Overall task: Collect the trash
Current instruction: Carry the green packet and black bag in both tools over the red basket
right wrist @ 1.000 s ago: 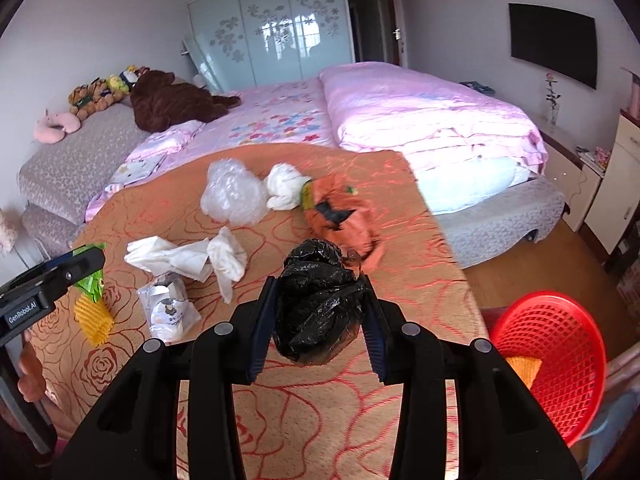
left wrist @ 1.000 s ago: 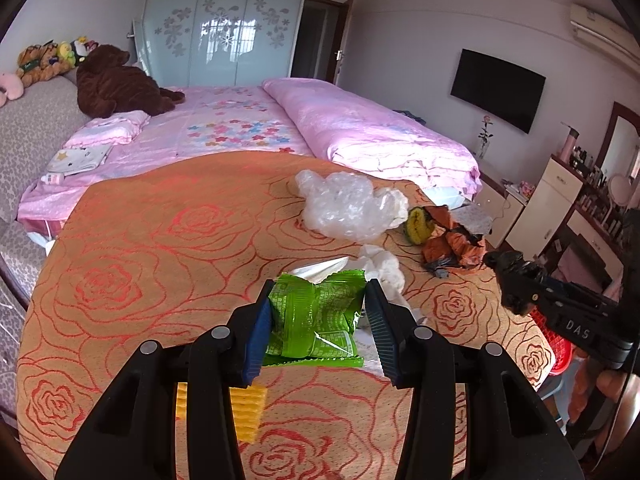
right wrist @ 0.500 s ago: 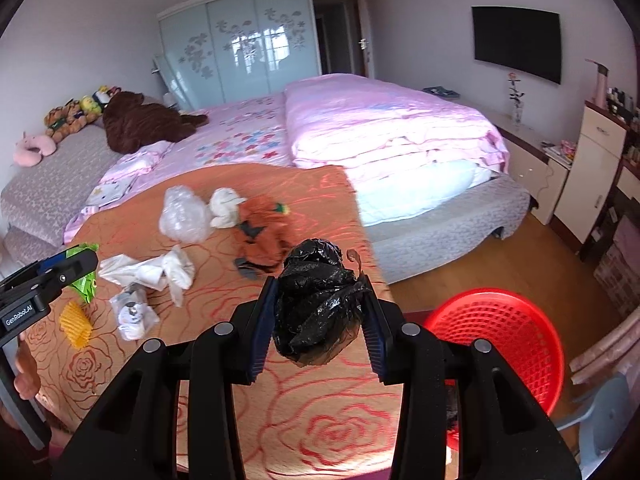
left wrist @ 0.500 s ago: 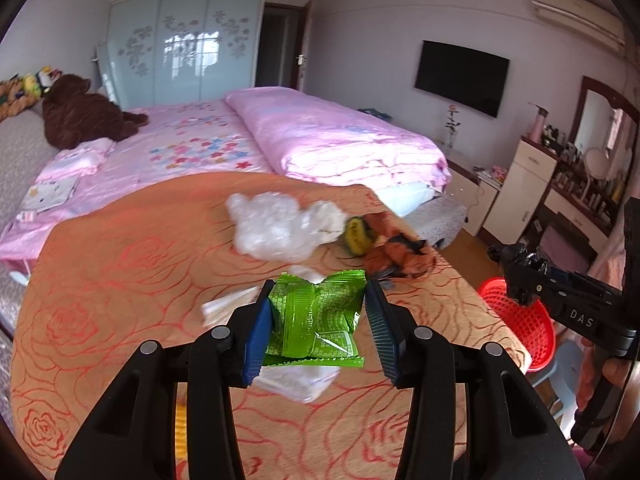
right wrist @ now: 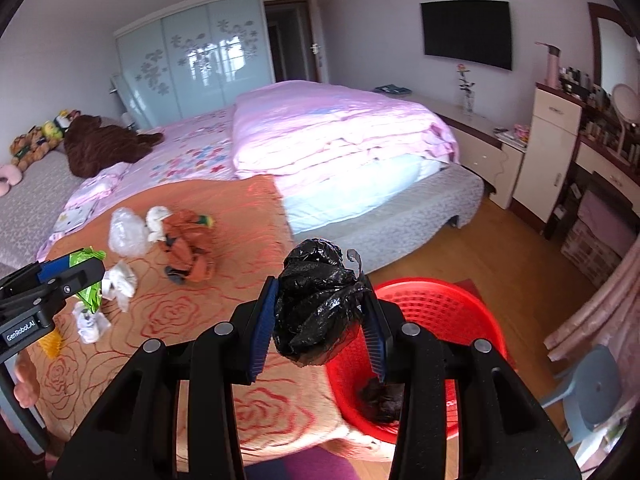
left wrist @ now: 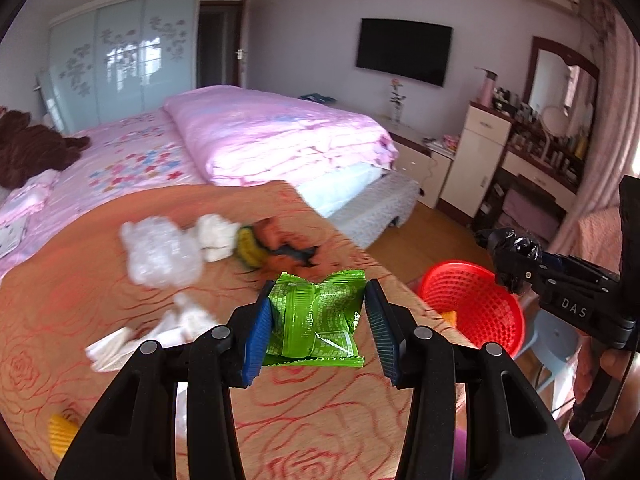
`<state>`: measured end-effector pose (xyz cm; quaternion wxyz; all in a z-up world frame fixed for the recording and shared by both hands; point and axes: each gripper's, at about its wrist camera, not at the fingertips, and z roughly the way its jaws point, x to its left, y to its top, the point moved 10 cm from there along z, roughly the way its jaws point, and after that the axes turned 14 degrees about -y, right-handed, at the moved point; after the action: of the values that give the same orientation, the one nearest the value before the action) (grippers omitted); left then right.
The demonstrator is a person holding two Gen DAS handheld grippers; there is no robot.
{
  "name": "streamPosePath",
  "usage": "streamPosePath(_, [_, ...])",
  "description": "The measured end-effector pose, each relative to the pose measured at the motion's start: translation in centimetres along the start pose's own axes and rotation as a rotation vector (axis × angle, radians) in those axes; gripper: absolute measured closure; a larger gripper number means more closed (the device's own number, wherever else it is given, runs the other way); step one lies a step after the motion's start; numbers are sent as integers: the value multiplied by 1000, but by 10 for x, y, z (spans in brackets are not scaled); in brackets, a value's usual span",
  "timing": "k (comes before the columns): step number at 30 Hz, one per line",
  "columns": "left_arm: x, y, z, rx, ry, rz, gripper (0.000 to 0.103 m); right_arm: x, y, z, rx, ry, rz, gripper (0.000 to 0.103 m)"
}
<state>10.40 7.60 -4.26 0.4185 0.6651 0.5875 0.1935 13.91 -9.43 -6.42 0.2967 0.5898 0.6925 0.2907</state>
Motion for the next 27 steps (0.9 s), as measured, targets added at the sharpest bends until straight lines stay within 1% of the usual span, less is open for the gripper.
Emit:
streamPosePath(6, [-35,9,26,34,-58,58,60,-32,-5,6,11,-51,44,64])
streamPosePath(12, [-71,10,57,77,-125,91,59,-60,-14,13,33,-95,86,64])
streamPosePath(18, [-96,0,90,138,-186,91,59,-86,-25,25,61,-134,117,64])
streamPosePath(21, [-109,-5,104,161,-206,111,59,-96,-32,31,82,-149,130,64])
streamPosePath(27, [-130,-18,135,219,-242,132,59,-111,-48,51,138,-150,163,64])
